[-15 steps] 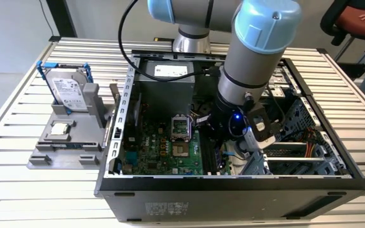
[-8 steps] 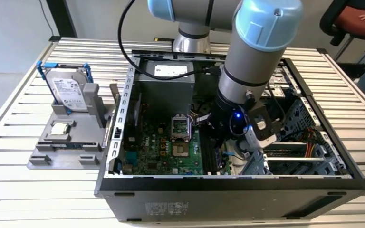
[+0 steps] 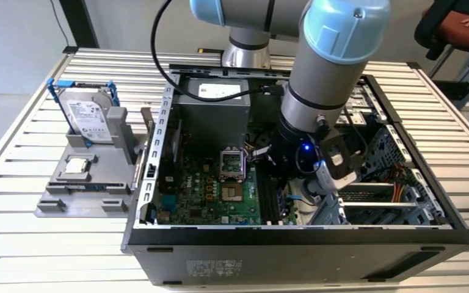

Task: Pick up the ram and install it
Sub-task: 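Insert the ram into the slot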

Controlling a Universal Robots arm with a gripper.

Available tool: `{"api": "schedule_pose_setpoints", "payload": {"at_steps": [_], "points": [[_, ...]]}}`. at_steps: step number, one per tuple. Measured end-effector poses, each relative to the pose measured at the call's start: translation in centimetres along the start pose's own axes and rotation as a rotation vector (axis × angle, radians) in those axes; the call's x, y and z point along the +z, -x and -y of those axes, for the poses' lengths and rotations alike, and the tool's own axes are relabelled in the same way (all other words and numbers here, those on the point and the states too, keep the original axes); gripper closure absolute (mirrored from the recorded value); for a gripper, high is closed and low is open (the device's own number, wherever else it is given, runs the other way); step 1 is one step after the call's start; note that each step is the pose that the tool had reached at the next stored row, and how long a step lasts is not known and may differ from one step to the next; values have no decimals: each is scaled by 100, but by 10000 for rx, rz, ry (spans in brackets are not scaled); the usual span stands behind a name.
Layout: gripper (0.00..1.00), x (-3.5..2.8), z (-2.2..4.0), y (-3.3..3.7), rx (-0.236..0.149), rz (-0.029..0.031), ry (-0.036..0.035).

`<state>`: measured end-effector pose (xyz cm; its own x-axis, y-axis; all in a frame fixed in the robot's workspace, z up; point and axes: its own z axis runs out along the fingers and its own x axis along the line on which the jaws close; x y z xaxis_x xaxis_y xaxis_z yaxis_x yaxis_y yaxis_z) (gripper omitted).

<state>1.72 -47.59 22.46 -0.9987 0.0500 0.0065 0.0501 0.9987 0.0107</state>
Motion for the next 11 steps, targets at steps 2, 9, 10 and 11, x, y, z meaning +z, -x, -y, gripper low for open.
{"api": "schedule_pose_setpoints", "payload": {"at_steps": [2,9,10,11], "points": [[100,-1,-1,0,-142,-2,-2],[100,26,-14,-1,-262,-5,-4],[100,33,-14,-1,-262,-7,-5],[100,38,-14,-1,-262,-9,-8]]}}
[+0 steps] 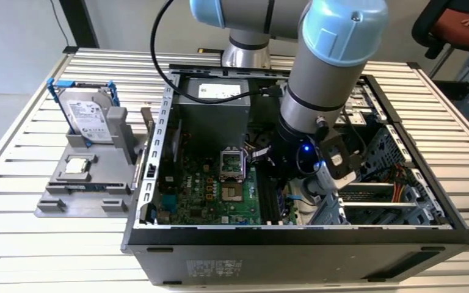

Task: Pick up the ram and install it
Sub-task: 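Insert the ram into the slot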

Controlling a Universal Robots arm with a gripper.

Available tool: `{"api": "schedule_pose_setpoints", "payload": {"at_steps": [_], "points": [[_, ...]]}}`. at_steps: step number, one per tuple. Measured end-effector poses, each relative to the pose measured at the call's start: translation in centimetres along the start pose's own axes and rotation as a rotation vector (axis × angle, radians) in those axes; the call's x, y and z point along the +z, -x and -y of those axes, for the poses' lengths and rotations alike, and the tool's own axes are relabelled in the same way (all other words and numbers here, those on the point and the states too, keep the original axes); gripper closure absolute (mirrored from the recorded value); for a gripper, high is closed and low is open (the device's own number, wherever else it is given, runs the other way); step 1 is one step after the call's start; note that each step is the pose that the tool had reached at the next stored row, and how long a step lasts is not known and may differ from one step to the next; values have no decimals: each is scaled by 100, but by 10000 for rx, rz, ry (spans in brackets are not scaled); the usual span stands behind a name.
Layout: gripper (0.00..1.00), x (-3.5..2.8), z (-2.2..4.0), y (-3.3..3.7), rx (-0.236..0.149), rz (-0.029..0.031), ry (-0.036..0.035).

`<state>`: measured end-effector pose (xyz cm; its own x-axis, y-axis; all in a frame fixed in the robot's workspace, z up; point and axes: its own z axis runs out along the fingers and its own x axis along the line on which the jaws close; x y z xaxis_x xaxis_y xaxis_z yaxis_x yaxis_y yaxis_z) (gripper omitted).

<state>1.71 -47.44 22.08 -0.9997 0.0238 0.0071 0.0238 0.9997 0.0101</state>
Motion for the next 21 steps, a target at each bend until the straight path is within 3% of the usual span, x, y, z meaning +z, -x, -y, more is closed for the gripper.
{"api": "schedule_pose_setpoints", "payload": {"at_steps": [21], "points": [[100,13,-1,-3,-141,-5,2]]}}
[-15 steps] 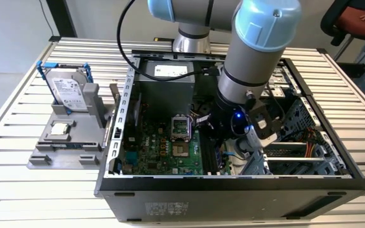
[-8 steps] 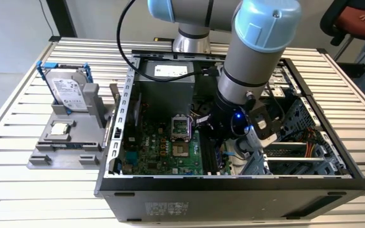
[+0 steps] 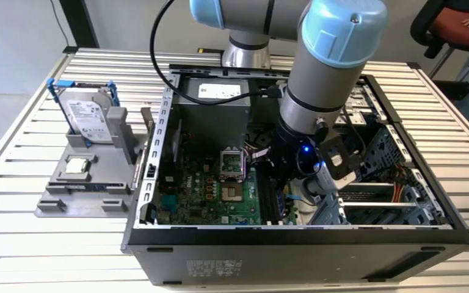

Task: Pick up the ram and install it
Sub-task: 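Insert the ram into the slot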

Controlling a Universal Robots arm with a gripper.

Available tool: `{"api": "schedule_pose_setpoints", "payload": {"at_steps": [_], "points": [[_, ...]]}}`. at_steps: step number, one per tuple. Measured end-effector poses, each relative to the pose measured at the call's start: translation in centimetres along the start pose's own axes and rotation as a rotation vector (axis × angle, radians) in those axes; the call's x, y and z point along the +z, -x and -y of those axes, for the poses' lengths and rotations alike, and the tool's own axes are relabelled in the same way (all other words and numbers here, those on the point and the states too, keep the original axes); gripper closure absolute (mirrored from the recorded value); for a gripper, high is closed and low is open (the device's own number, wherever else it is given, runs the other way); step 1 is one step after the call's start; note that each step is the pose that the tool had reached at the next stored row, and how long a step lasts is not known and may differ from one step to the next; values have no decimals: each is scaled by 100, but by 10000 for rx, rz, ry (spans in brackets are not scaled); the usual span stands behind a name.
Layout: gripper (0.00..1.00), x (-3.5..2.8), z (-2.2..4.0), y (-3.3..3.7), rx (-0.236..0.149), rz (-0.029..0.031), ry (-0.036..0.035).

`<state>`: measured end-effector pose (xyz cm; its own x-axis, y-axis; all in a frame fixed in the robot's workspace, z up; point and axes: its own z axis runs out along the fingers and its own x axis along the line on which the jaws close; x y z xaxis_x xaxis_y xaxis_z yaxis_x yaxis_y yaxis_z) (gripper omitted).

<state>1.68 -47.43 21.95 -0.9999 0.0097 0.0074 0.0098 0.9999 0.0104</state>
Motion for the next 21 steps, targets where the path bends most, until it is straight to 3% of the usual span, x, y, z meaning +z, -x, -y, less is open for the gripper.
{"api": "schedule_pose_setpoints", "payload": {"at_steps": [9,15,21], "points": [[100,6,0,-9,263,3,4],[100,72,2,-9,281,5,-1],[100,80,1,-9,280,5,1]]}}
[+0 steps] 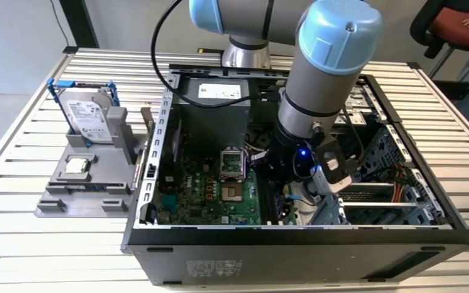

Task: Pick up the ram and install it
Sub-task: 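Insert the ram into the slot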

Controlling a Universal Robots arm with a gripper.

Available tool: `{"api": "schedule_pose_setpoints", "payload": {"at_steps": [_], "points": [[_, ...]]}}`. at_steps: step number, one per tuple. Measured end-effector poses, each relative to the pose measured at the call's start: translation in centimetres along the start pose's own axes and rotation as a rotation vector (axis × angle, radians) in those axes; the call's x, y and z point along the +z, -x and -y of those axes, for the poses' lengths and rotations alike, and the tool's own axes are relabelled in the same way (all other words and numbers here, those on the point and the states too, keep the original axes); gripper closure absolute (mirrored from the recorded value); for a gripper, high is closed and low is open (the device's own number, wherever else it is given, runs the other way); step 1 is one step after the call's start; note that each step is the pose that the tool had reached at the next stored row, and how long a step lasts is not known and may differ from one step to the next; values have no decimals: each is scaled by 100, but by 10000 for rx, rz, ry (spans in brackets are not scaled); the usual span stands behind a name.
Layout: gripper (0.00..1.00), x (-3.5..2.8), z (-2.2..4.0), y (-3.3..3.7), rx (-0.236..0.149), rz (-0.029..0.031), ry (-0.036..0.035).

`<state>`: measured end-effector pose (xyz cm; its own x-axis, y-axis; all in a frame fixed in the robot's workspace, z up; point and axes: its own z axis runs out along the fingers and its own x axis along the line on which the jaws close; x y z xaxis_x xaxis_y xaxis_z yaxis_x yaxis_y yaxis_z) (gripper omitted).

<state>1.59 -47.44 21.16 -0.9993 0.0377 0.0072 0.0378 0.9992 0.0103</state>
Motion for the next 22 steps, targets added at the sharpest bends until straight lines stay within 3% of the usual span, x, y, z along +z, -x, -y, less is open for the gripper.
{"api": "schedule_pose_setpoints", "payload": {"at_steps": [2,3,7,18,22], "points": [[100,6,-3,1,0,4,15],[0,7,-2,1,0,2,9],[0,2,-1,1,0,1,-26],[0,-466,-6,-3,33,-1,-35],[0,-474,-6,-3,32,-1,-32]]}}
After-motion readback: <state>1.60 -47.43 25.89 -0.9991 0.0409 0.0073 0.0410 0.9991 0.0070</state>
